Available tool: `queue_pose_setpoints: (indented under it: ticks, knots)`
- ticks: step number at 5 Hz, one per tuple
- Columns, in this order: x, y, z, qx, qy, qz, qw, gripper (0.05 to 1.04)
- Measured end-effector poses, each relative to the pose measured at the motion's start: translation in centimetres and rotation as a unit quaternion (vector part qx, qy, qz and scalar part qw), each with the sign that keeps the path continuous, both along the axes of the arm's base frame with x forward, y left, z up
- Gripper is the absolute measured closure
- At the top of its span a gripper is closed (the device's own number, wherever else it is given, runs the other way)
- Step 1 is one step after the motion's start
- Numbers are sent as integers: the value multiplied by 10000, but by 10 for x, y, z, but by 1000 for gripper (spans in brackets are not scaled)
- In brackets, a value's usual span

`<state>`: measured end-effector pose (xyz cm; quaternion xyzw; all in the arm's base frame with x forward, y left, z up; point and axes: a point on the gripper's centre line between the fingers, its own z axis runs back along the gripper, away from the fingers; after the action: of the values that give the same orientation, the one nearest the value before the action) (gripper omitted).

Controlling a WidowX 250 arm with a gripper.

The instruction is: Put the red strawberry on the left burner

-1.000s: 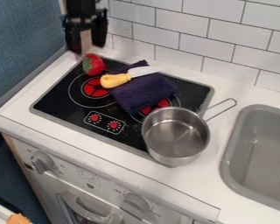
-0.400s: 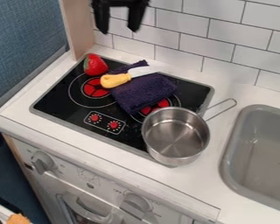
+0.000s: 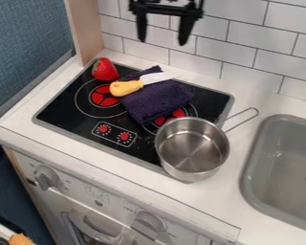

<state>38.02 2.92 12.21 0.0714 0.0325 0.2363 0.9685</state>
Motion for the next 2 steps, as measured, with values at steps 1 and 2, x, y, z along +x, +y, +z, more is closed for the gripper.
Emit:
queue_pose_setpoints:
  ticks: [1,2]
  knots:
    - [-3,3,-1,-37,237,-1200,9925,83]
    - [-13,11,-7,141,291,-2363,9712,83]
